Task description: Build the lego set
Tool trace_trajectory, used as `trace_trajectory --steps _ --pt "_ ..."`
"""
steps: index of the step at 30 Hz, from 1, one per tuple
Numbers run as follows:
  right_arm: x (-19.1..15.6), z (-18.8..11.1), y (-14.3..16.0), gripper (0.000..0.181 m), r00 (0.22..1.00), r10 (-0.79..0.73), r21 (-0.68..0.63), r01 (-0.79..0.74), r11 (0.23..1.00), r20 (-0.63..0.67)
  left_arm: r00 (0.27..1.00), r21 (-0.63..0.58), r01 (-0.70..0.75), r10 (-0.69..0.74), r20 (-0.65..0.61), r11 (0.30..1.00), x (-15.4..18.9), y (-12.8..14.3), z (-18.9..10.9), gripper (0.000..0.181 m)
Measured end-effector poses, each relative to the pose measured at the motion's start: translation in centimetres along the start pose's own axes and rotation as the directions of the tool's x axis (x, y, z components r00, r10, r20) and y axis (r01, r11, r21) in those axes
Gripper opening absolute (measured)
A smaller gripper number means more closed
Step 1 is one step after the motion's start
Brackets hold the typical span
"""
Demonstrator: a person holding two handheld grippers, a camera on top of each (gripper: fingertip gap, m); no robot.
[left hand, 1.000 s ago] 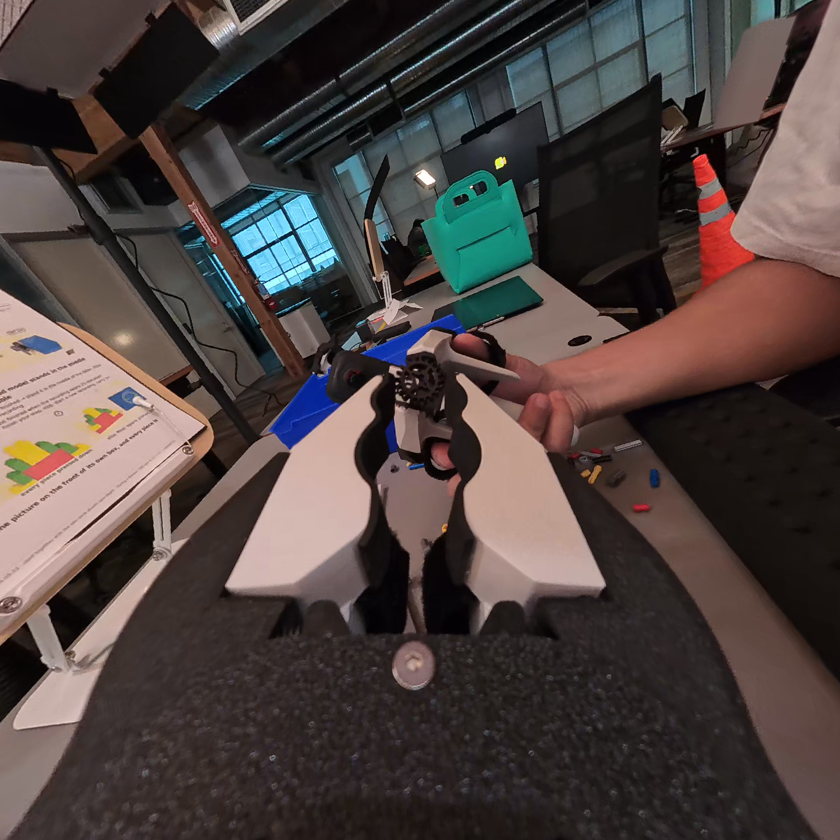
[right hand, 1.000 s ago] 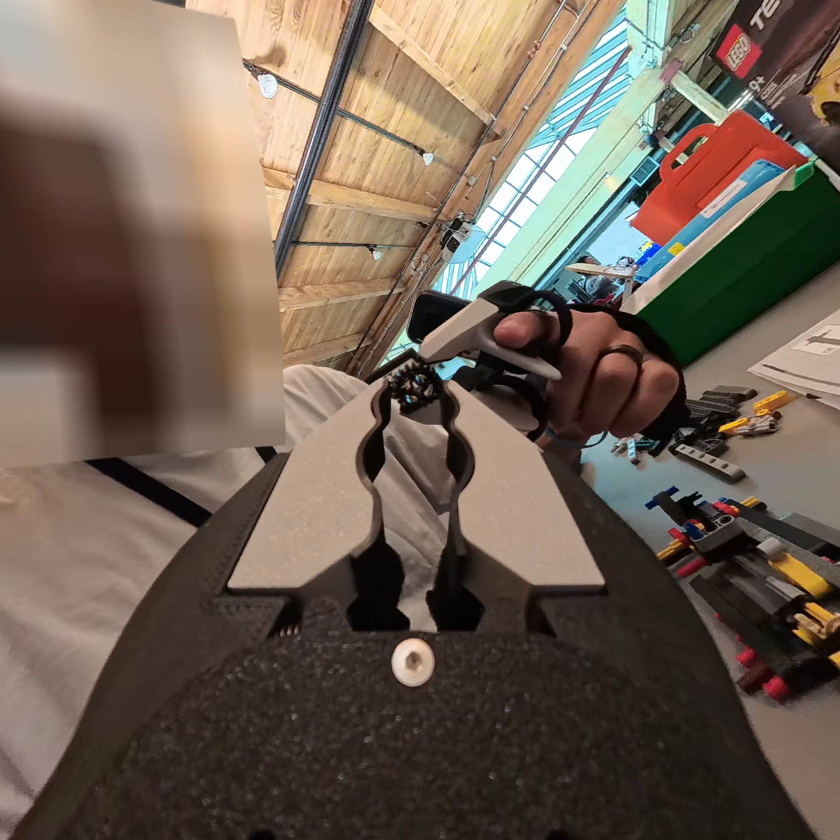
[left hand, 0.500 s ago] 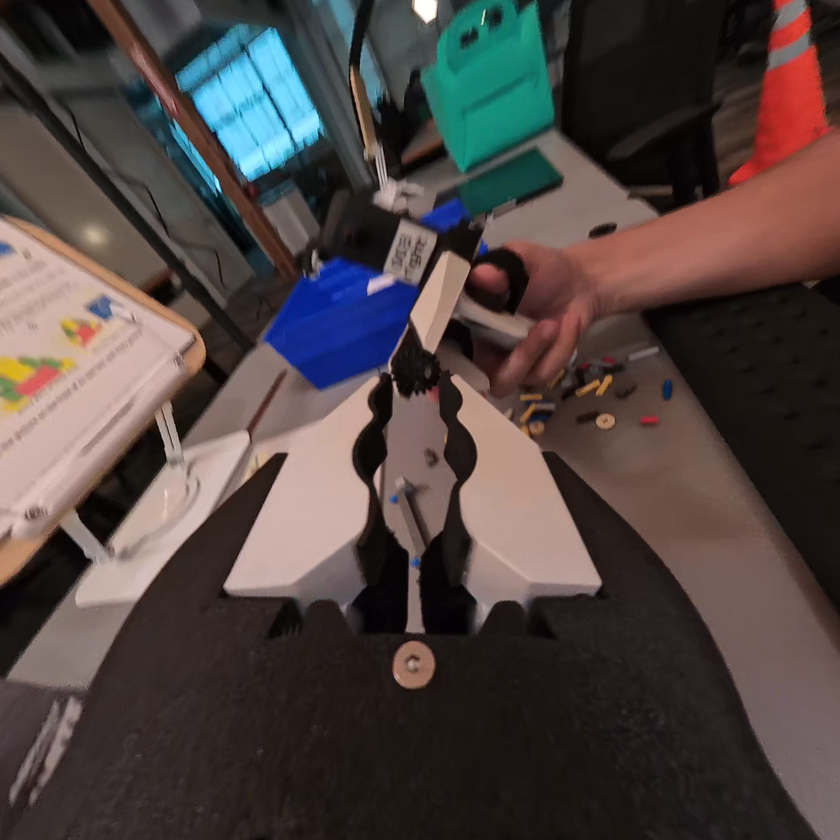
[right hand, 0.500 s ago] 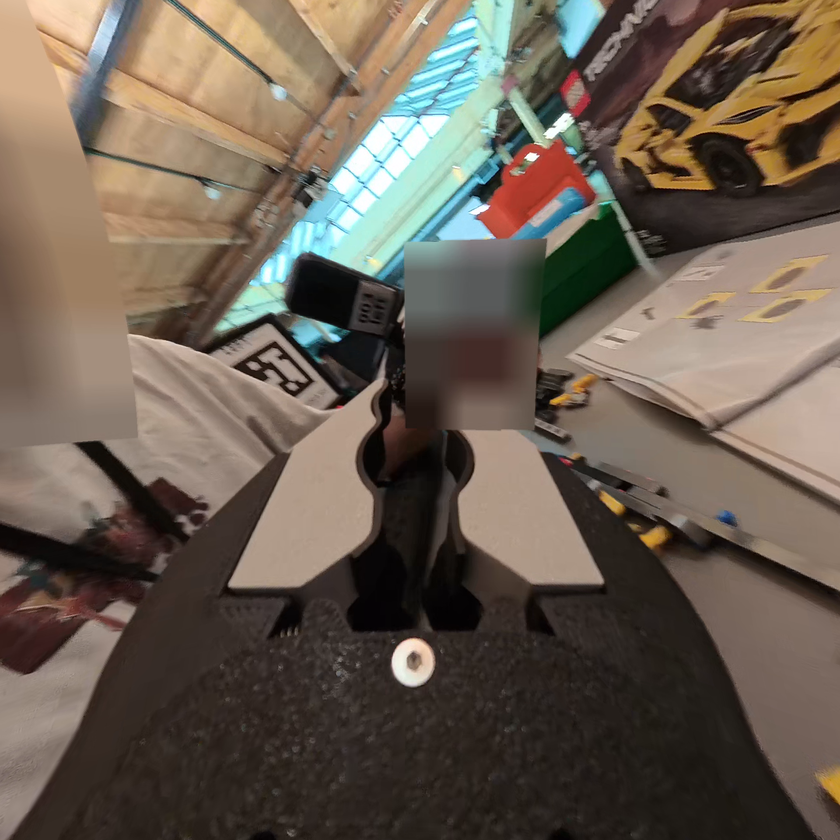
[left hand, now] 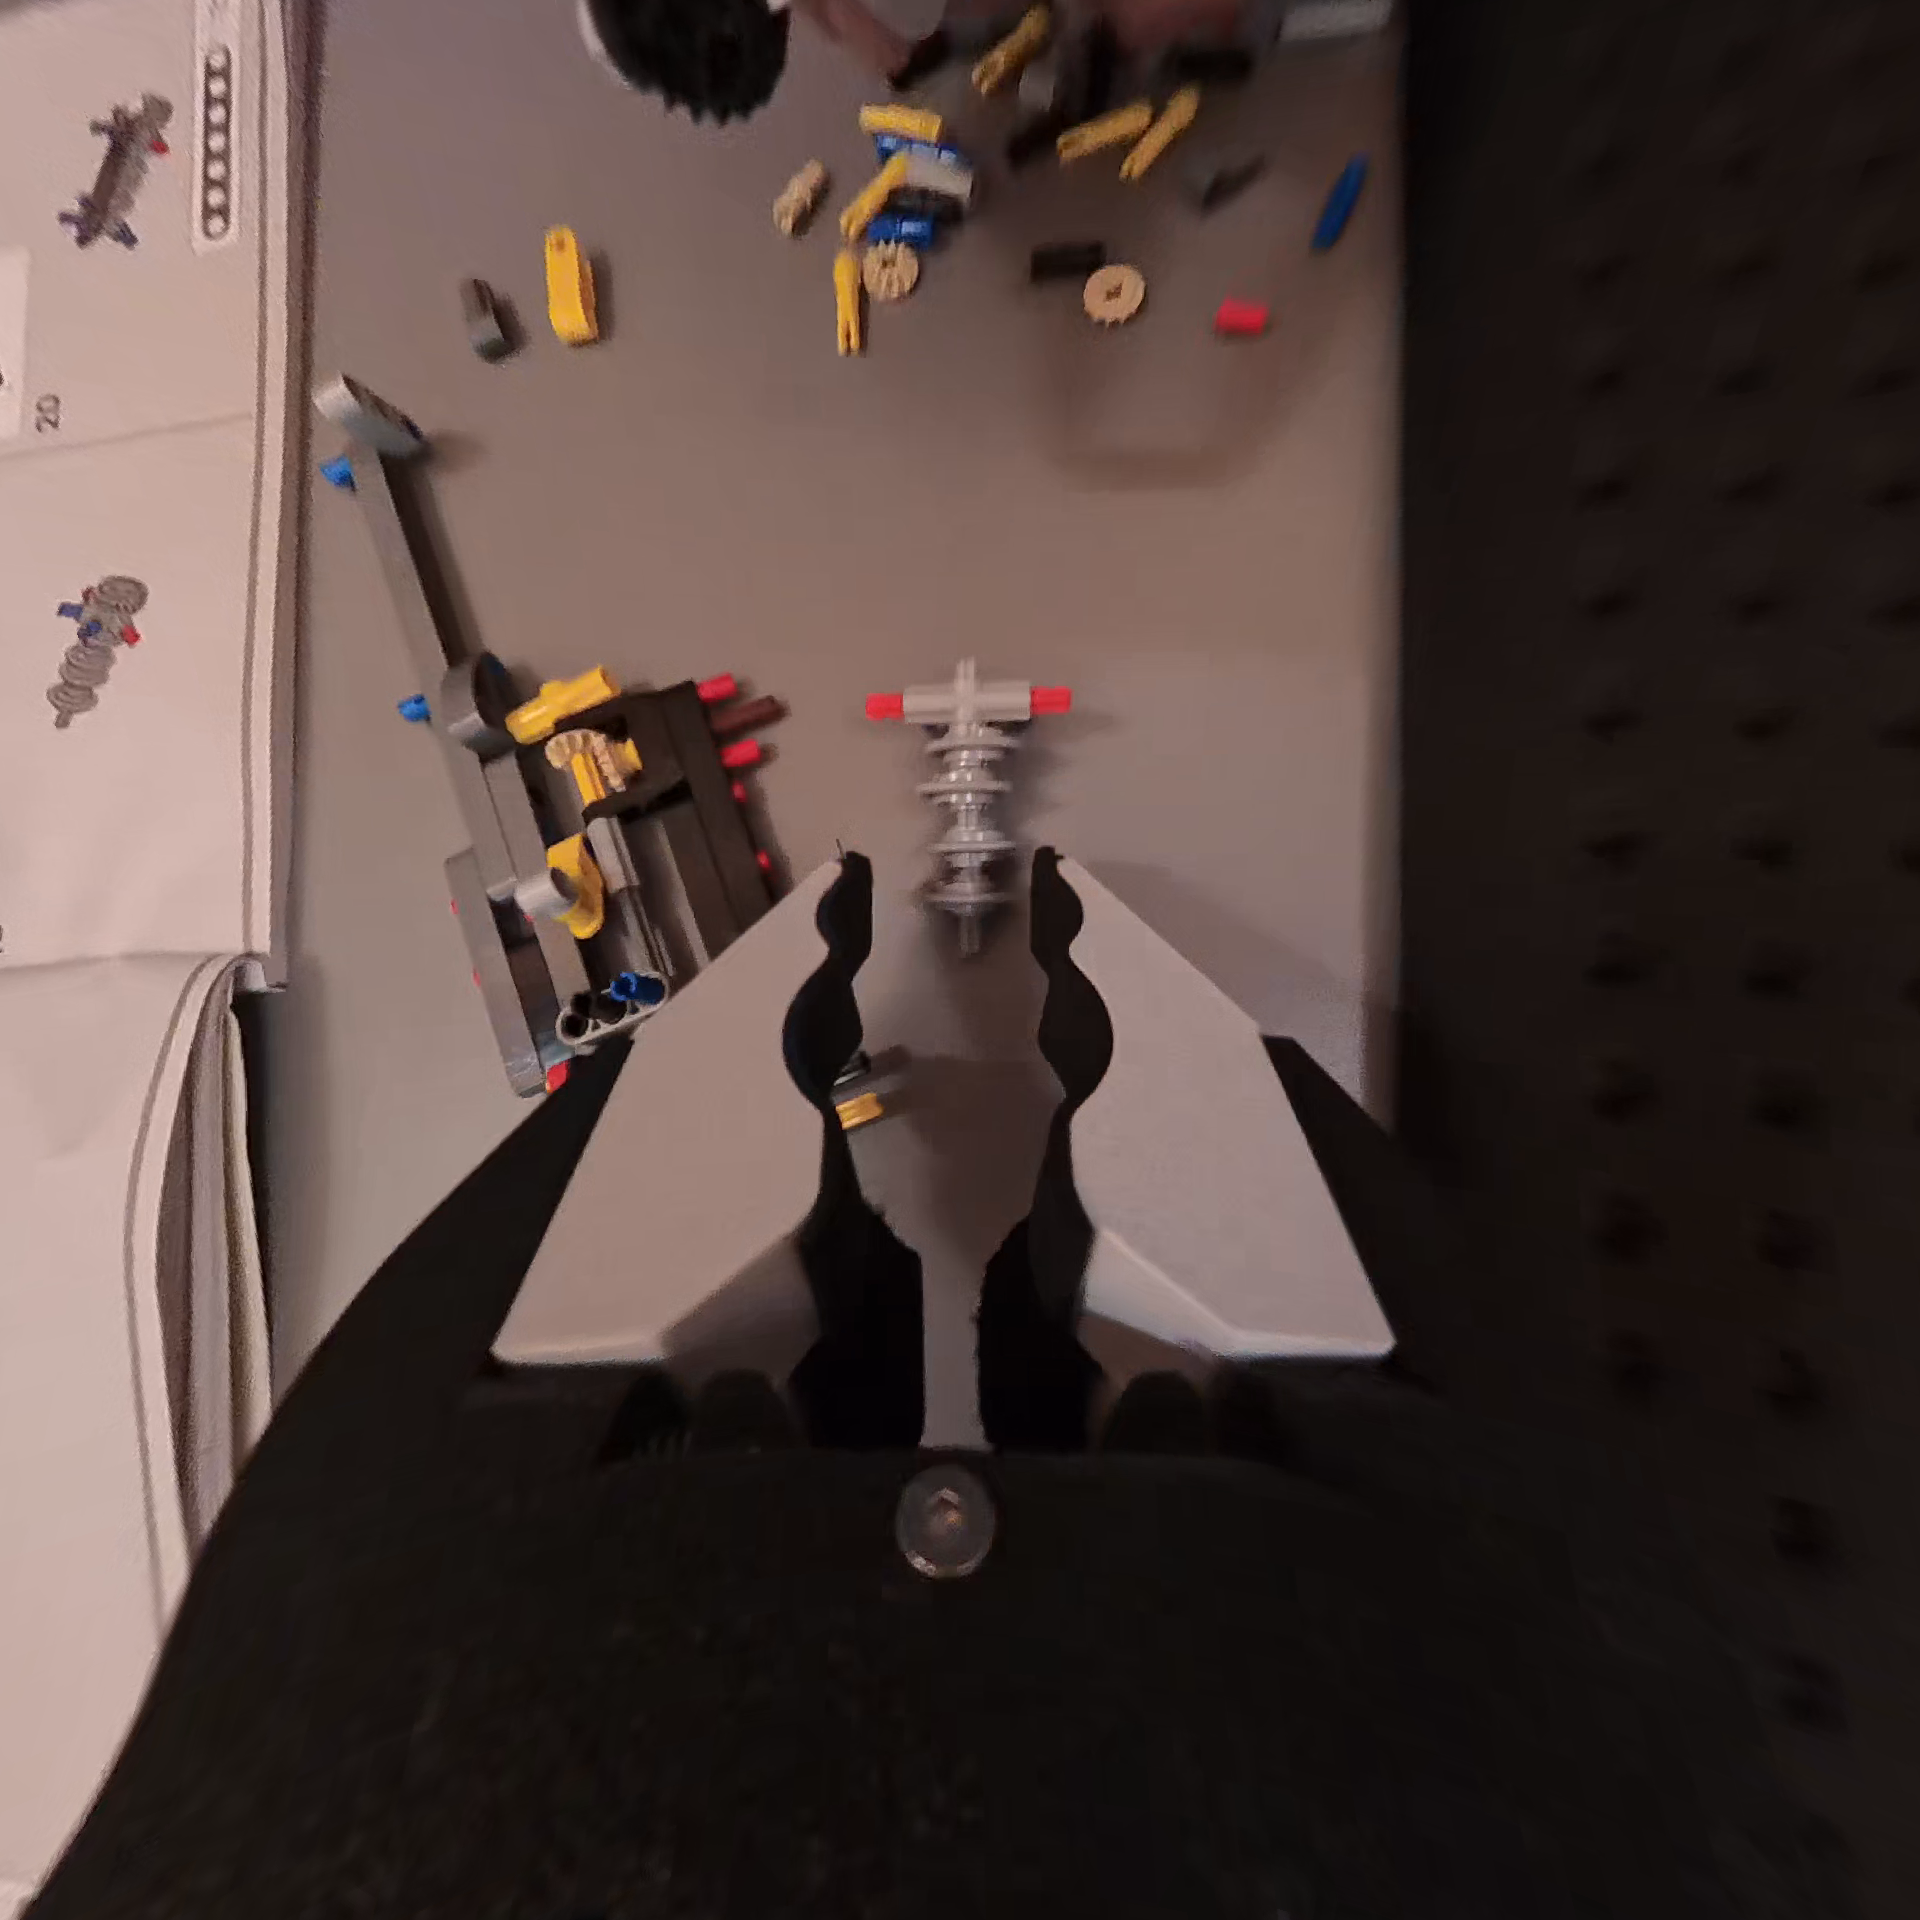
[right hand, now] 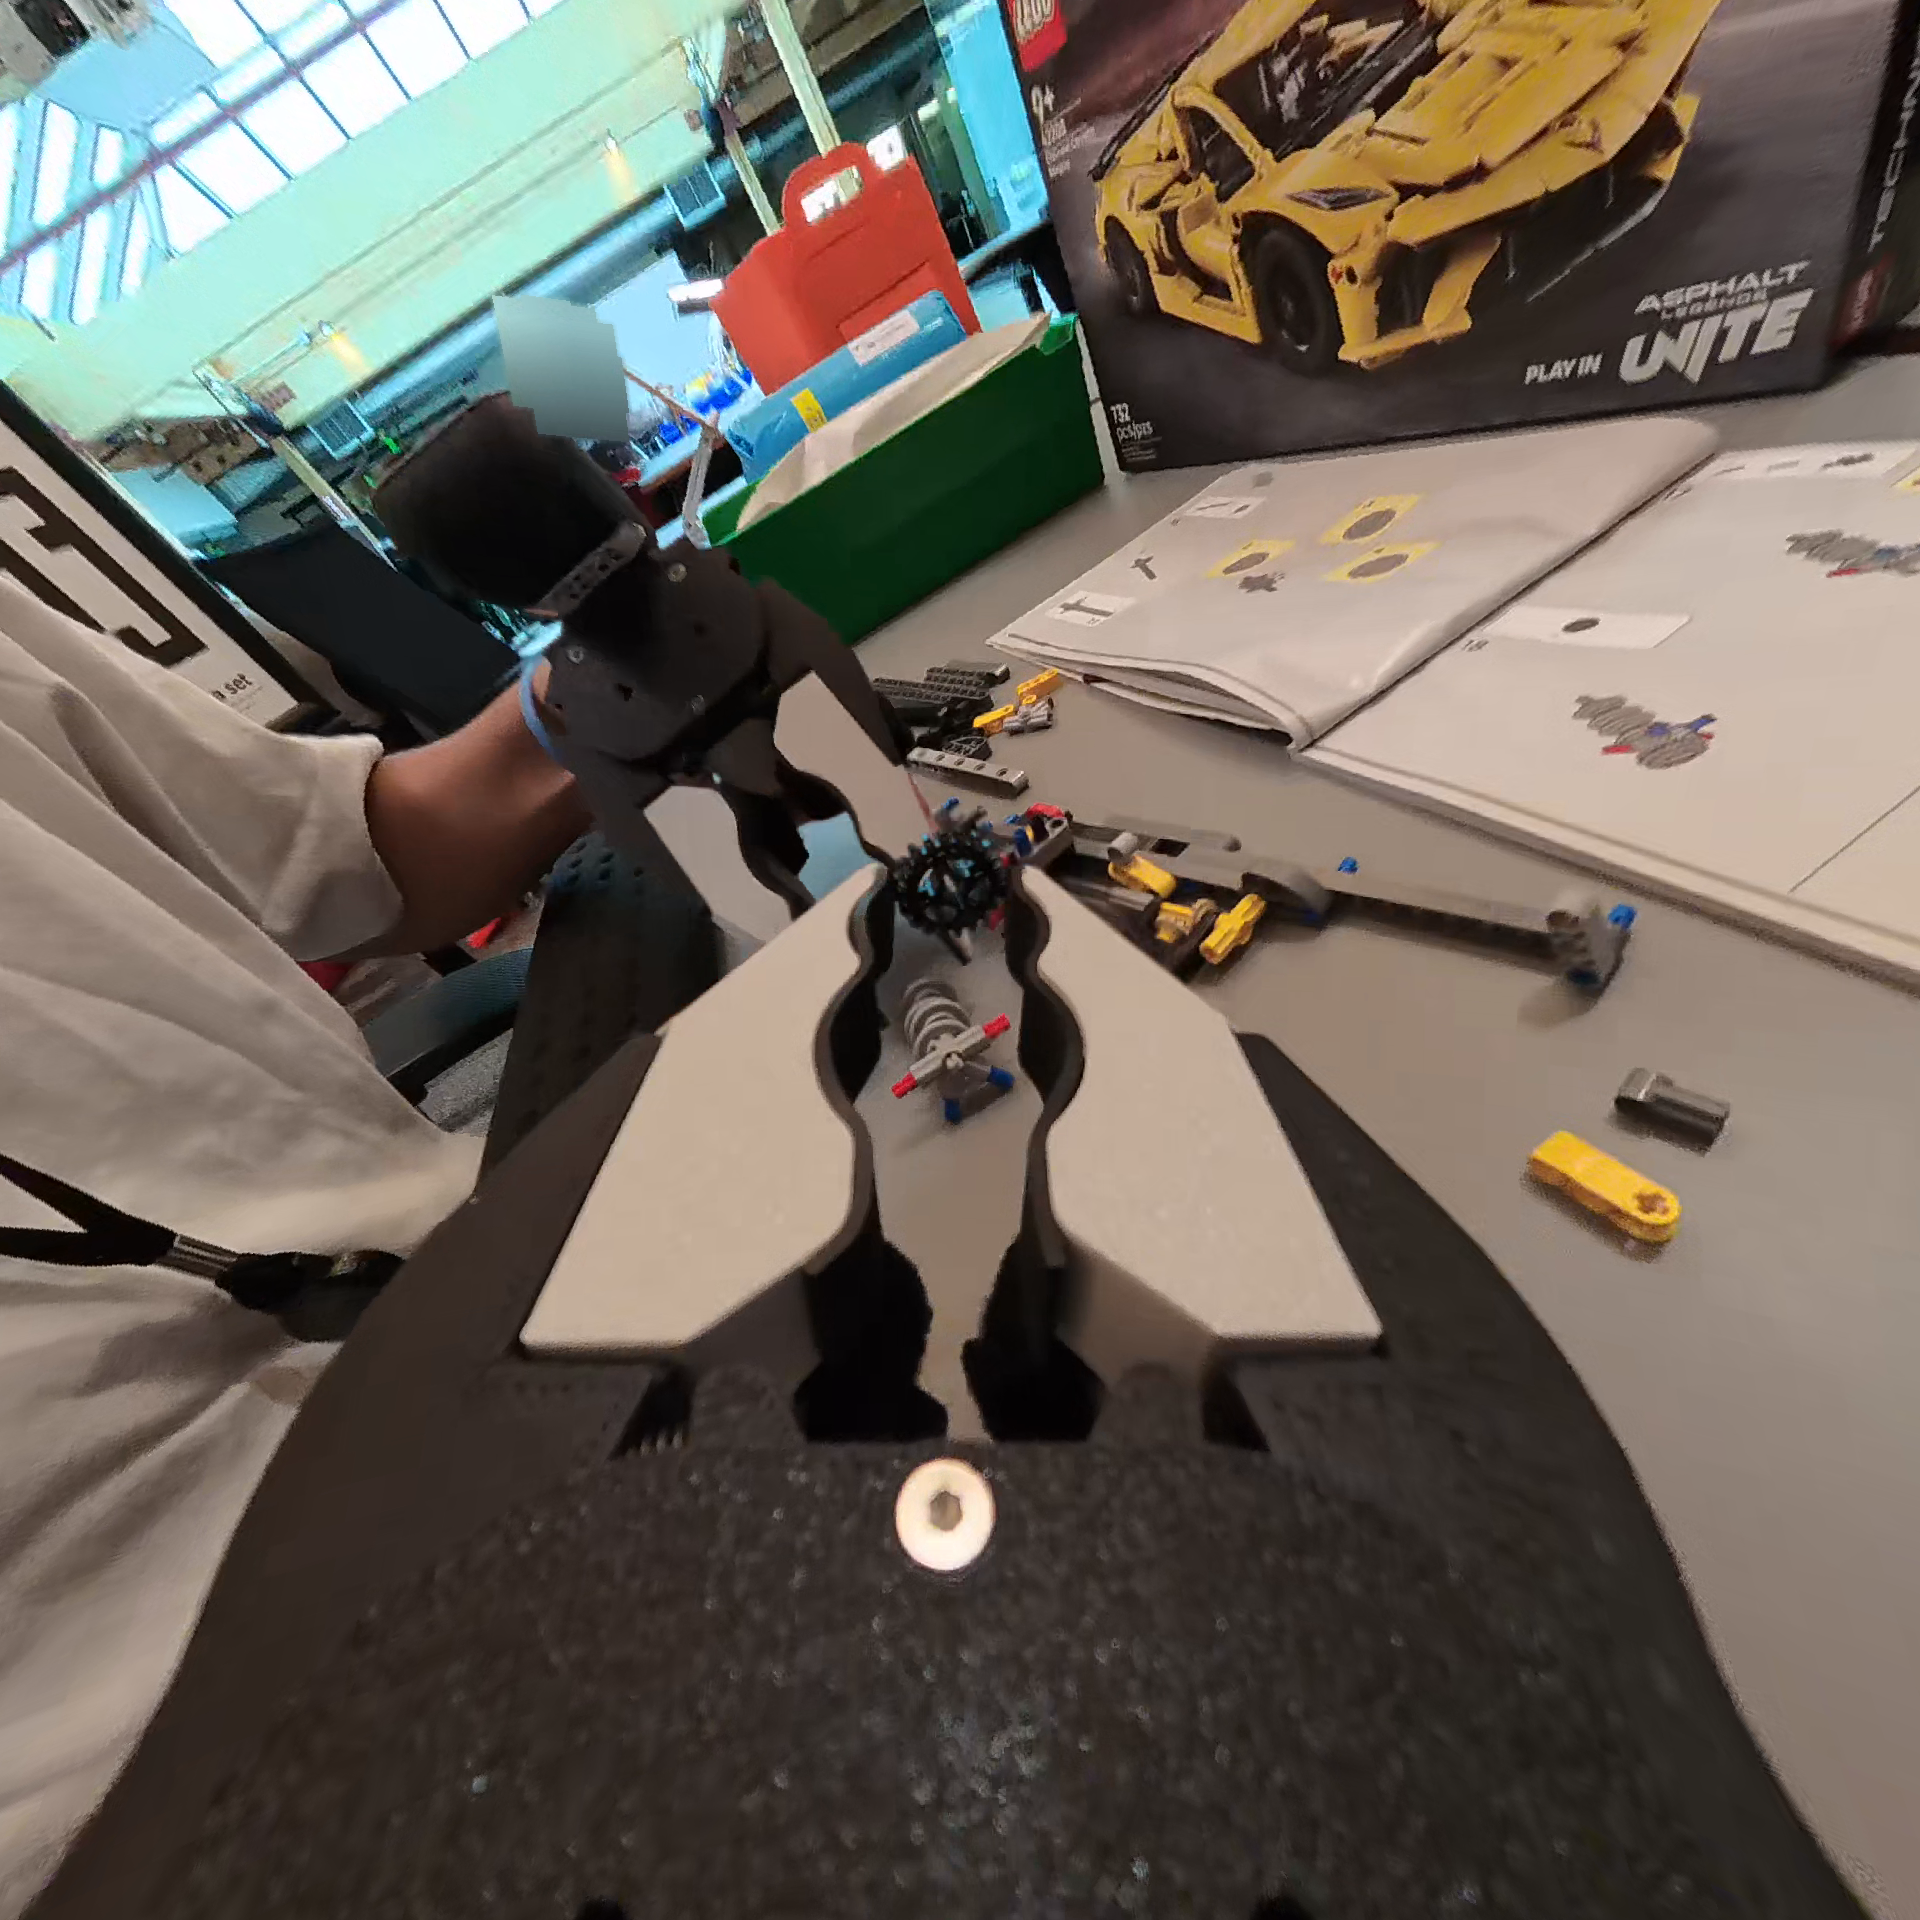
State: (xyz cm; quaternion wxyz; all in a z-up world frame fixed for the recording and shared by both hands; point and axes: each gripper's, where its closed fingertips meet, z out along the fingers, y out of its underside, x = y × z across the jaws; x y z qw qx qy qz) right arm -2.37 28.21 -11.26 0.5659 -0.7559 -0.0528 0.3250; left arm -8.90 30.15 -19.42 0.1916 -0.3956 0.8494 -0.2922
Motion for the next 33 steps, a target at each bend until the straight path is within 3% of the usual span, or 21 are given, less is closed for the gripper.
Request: trace_trajectory --steps 10,15,17,19,23,28,31,33 --pt "0.9 -0.5 0.8 0.020 1.000 -0.016 -0.029 0.015 0.999 -0.011 1.000 -0.091 0.007 -0.008 -0.006 0.996 0.5 1.8 0.3 0.012" --pt "0.5 -0.4 0.8 0.020 1.000 0.001 -0.029 0.000 1.000 0.008 0.999 -0.074 -0.040 0.042 0.022 0.996 0.4 1.3 0.9 0.005" --pt "0.7 -0.4 0.7 0.020 0.999 0.033 -0.022 -0.033 0.999 -0.005 0.995 -0.046 -0.076 0.079 0.068 0.996 0.2 0.7 1.2 0.004" --pt "0.6 -0.4 0.3 0.020 0.995 0.104 -0.004 -0.104 0.995 -0.008 0.968 -0.002 -0.150 0.147 0.203 0.989 -0.6 -0.3 1.2 0.003" --pt "-0.8 -0.2 0.3 0.020 0.977 0.214 0.019 -0.215 0.977 0.025 0.750 -0.019 -0.355 0.297 0.591 0.934 -3.5 -2.2 -0.9 0.002" --pt "-0.4 0.5 0.7 0.020 0.952 0.305 0.050 -0.306 0.951 0.025 0.446 -0.163 -0.549 0.452 0.772 0.820 -3.3 -4.0 -3.2 0.003" --pt "-0.6 0.7 0.6 0.020 0.950 0.311 0.042 -0.313 0.949 0.041 0.377 -0.205 -0.567 0.472 0.797 0.798 -3.5 -4.3 -3.8 0.003" --pt "-1.0 0.9 0.7 0.020 0.956 0.290 0.034 -0.292 0.956 0.049 0.389 -0.199 -0.557 0.465 0.795 0.806 -3.5 -4.2 -3.7 0.003"
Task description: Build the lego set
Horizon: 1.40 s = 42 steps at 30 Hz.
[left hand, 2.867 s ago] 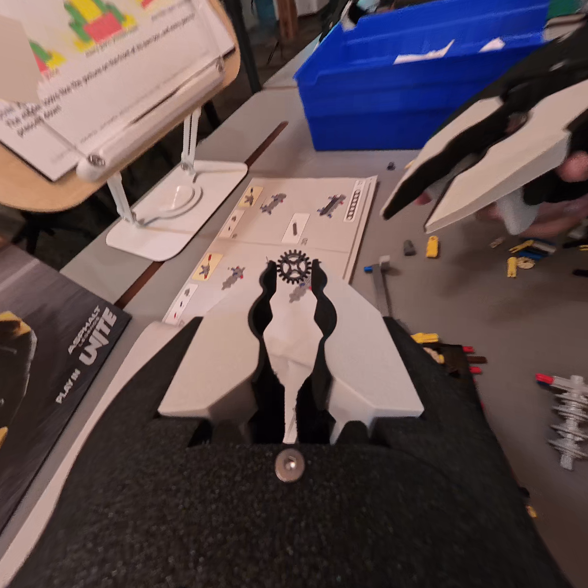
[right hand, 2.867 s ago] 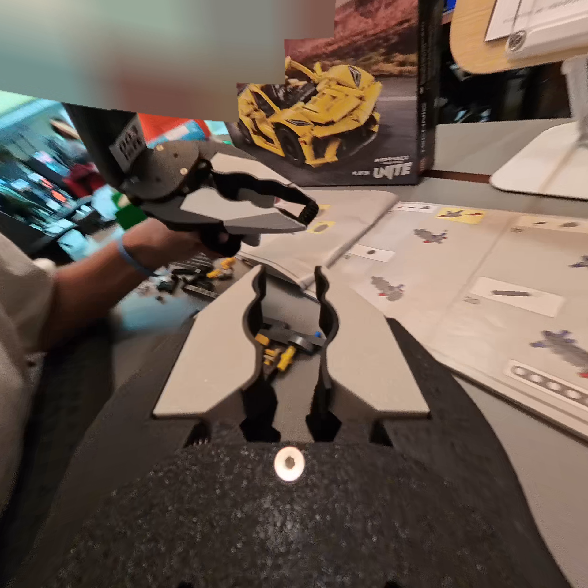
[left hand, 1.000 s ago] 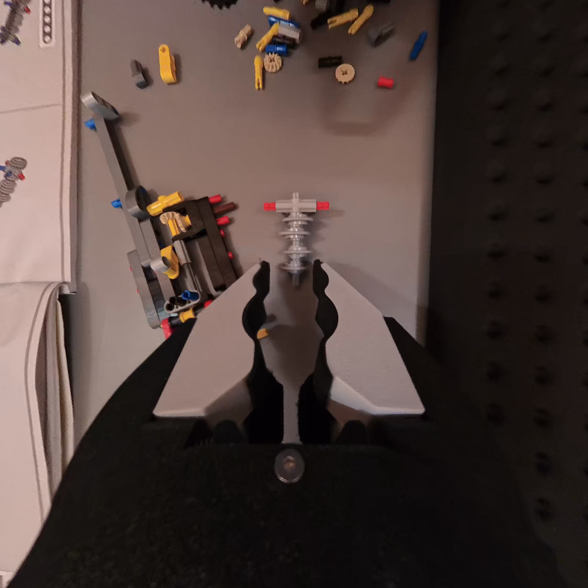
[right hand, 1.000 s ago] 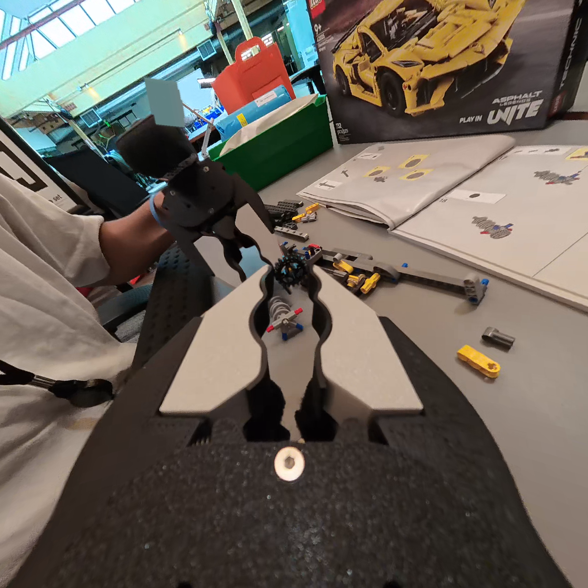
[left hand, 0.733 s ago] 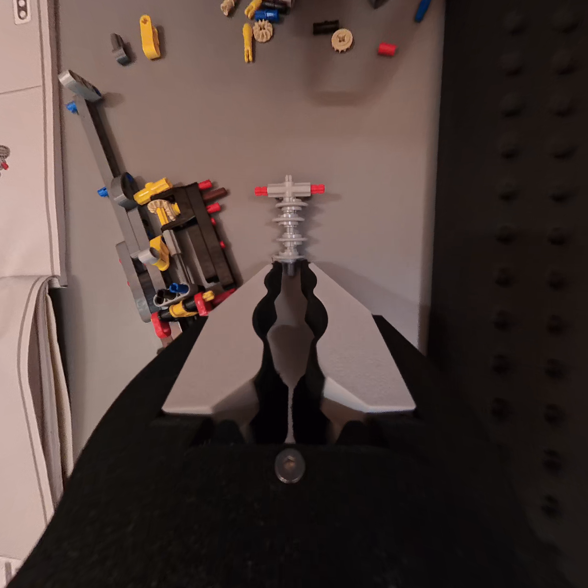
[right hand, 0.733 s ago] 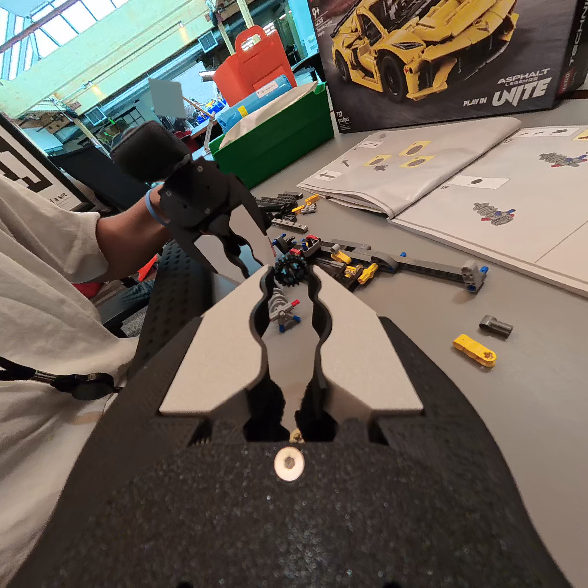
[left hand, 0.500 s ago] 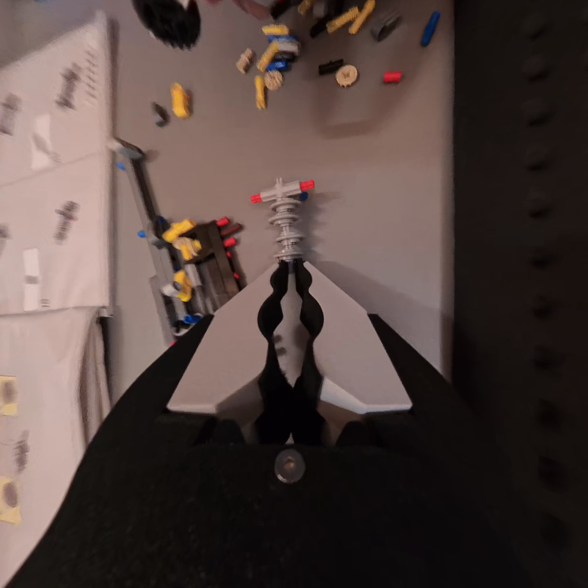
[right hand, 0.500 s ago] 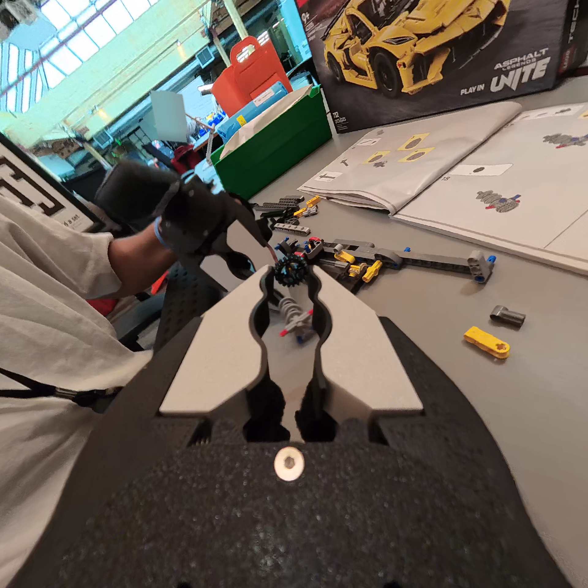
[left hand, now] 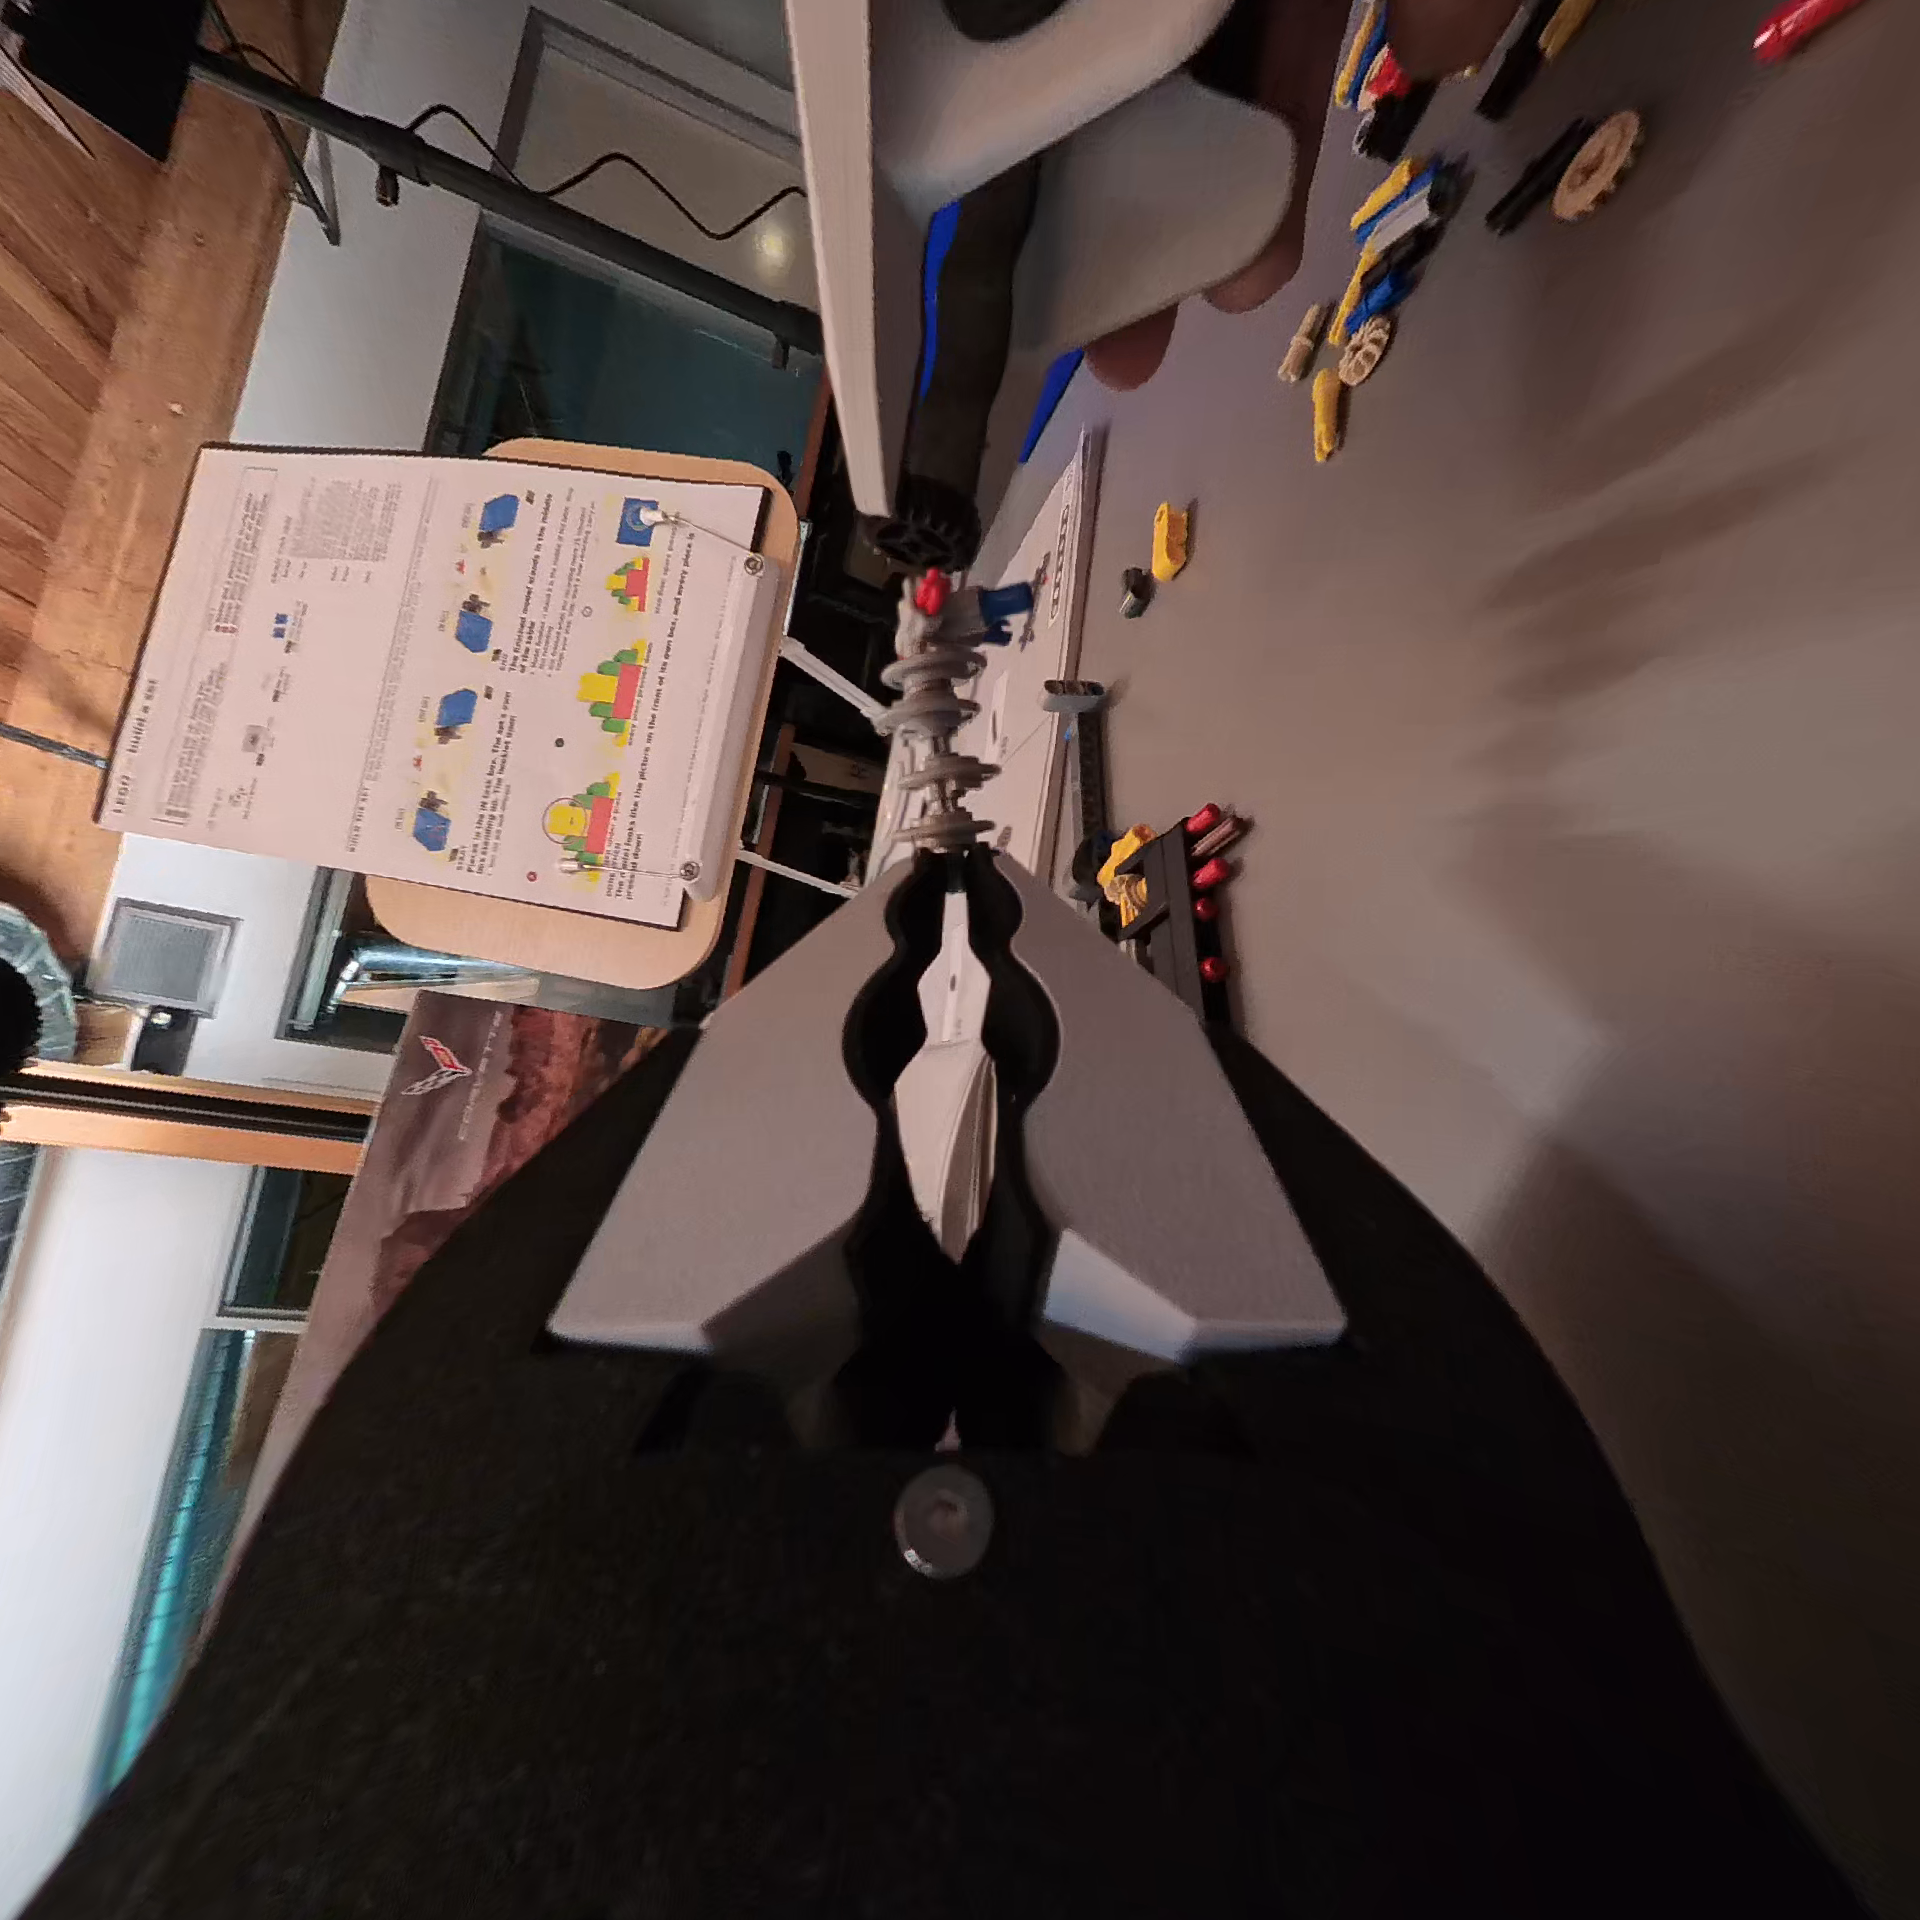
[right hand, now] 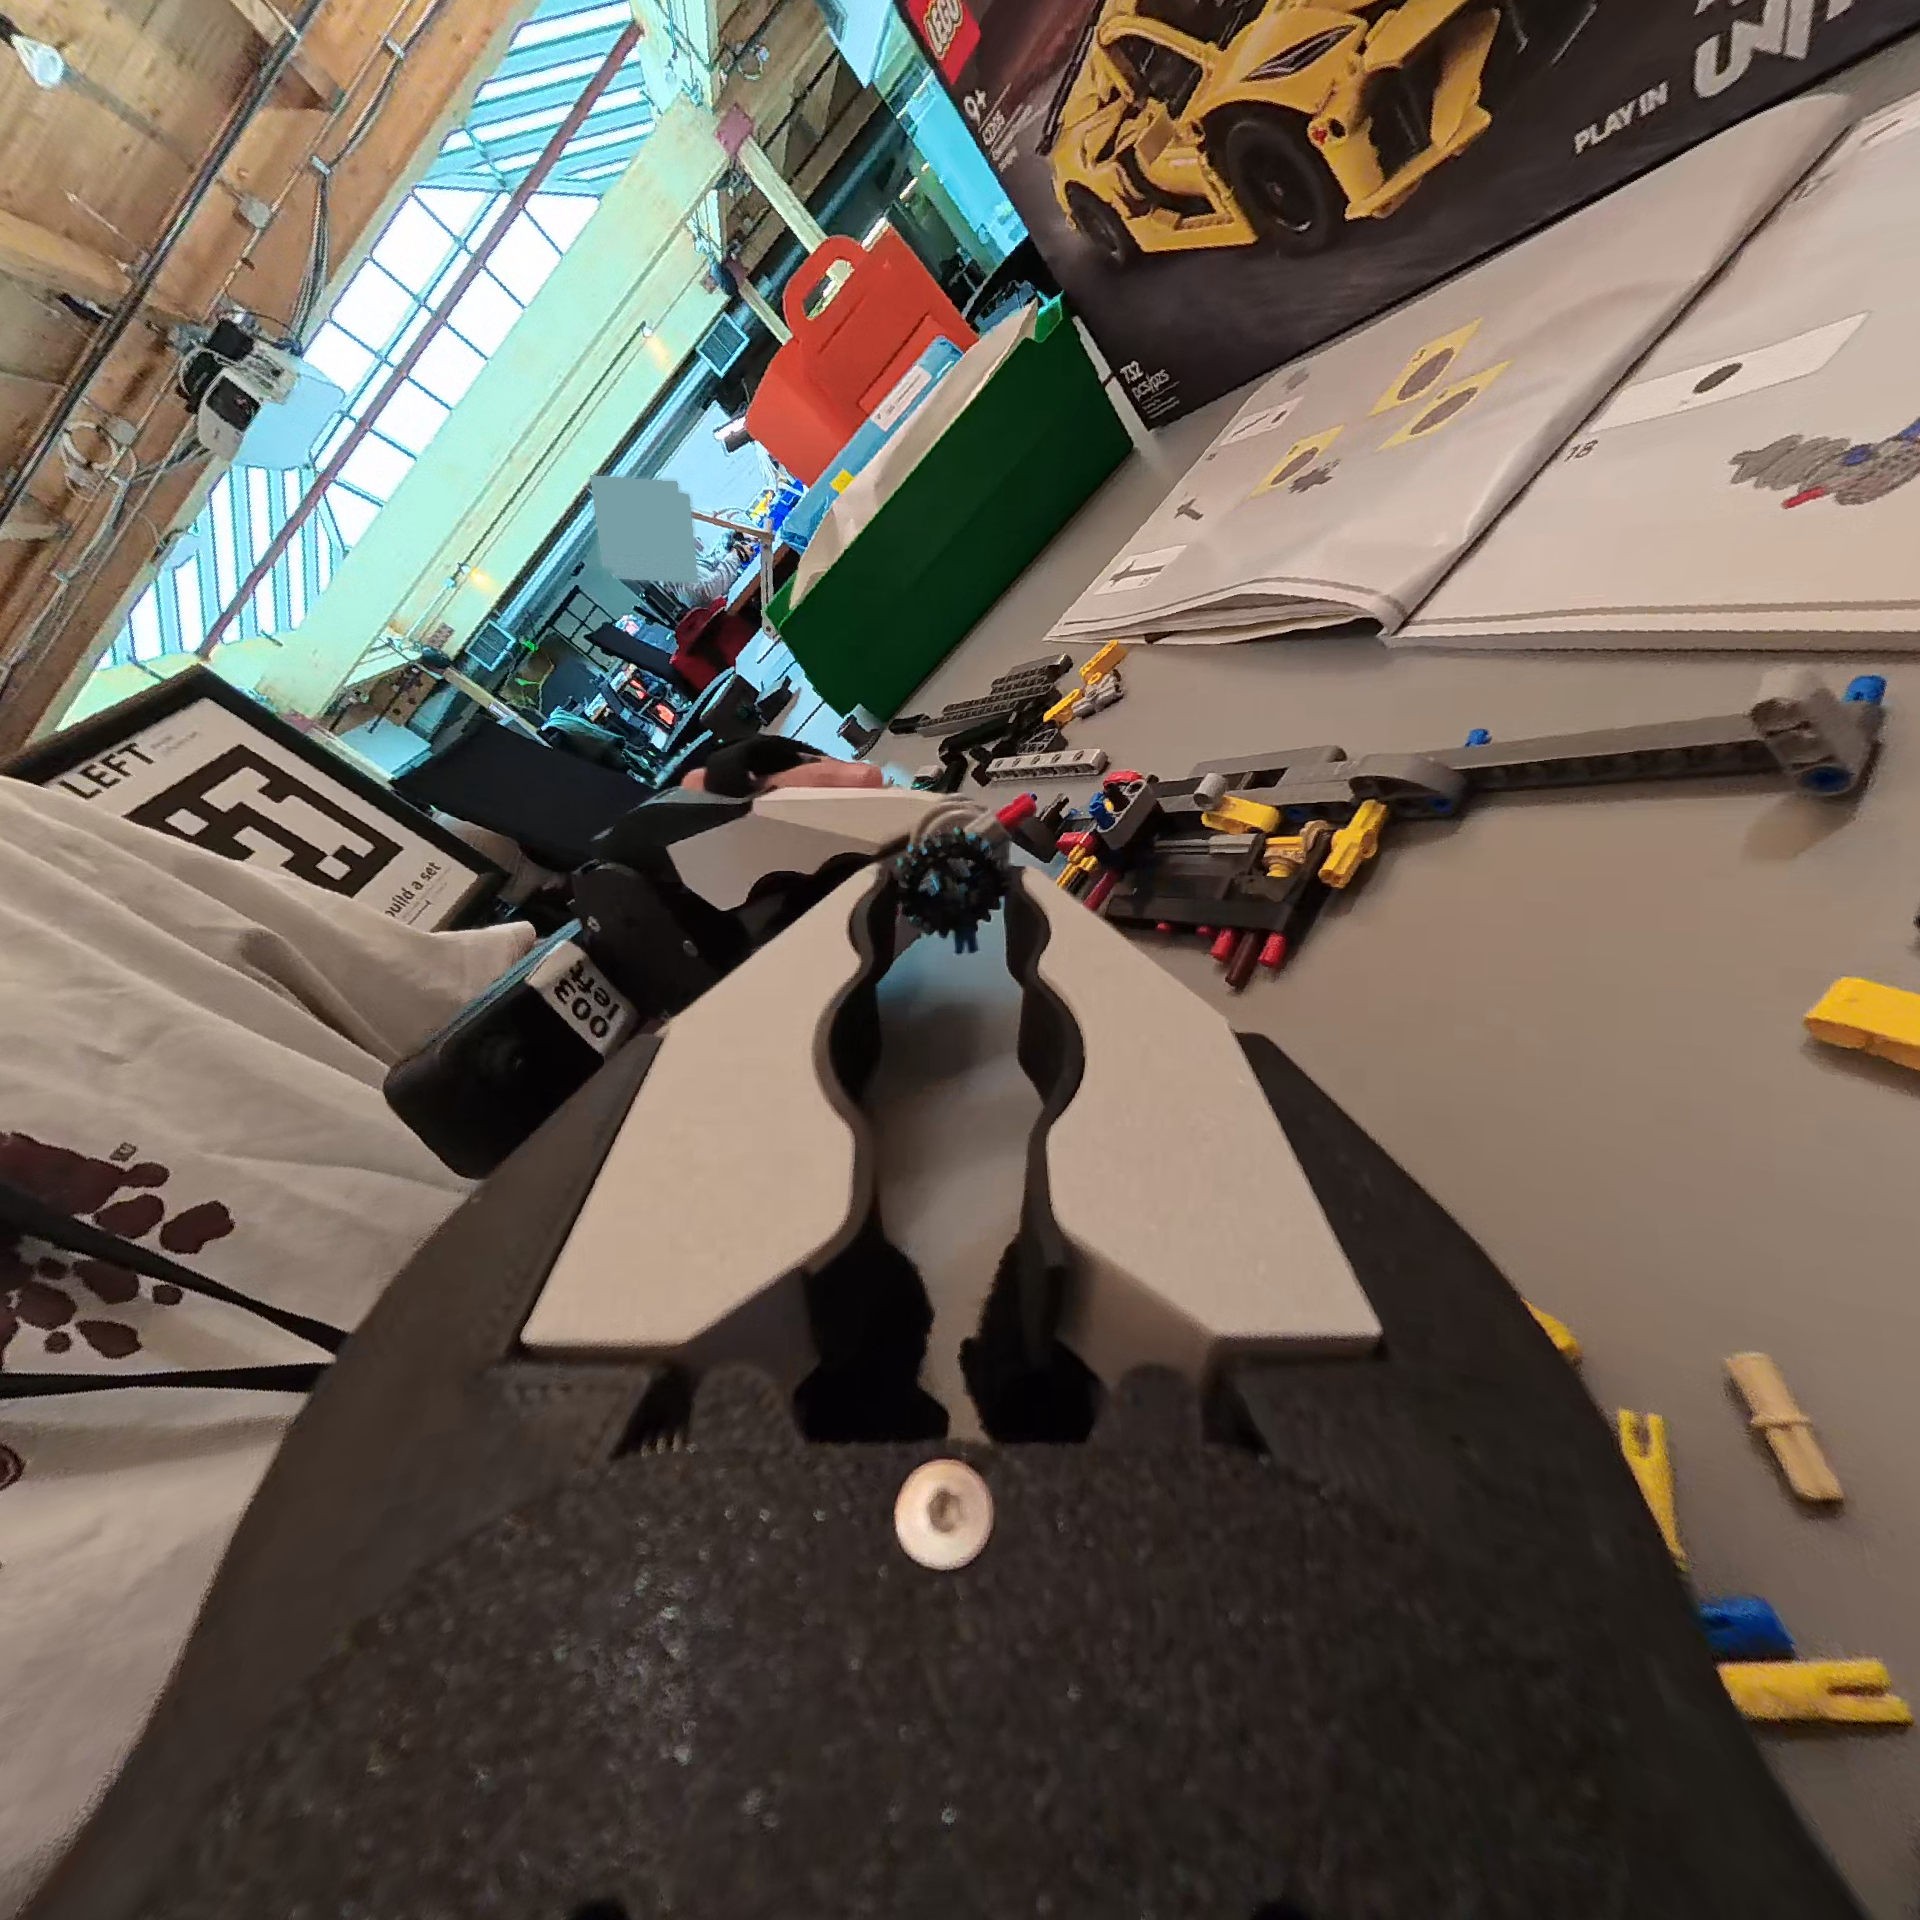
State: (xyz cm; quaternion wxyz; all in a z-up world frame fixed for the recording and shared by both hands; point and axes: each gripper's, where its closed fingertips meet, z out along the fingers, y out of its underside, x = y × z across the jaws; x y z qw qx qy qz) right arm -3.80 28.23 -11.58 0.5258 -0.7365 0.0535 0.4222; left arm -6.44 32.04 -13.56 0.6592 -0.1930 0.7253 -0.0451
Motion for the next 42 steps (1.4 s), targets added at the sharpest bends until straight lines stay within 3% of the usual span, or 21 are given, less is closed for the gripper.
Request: trace_trajectory --steps 7,29,36,42 --pt "-0.1 0.1 0.2 0.020 0.986 -0.159 -0.022 0.158 0.987 -0.042 0.998 0.030 0.047 -0.046 -0.032 0.998 0.2 -0.2 -0.3 0.003" --pt "0.6 0.8 1.4 0.020 0.958 -0.275 -0.112 0.265 0.958 -0.082 0.997 0.019 -0.052 0.053 -0.047 0.998 1.0 0.4 -0.5 0.003" --pt "1.3 0.9 1.5 0.020 0.905 -0.396 -0.147 0.375 0.915 -0.155 0.986 0.032 0.085 -0.079 -0.146 0.996 1.9 0.7 -0.2 0.002" --pt "0.8 0.9 1.4 0.020 0.891 -0.430 -0.134 0.414 0.901 -0.141 0.924 0.056 0.291 -0.266 -0.274 0.955 2.3 0.2 -0.5 0.003"
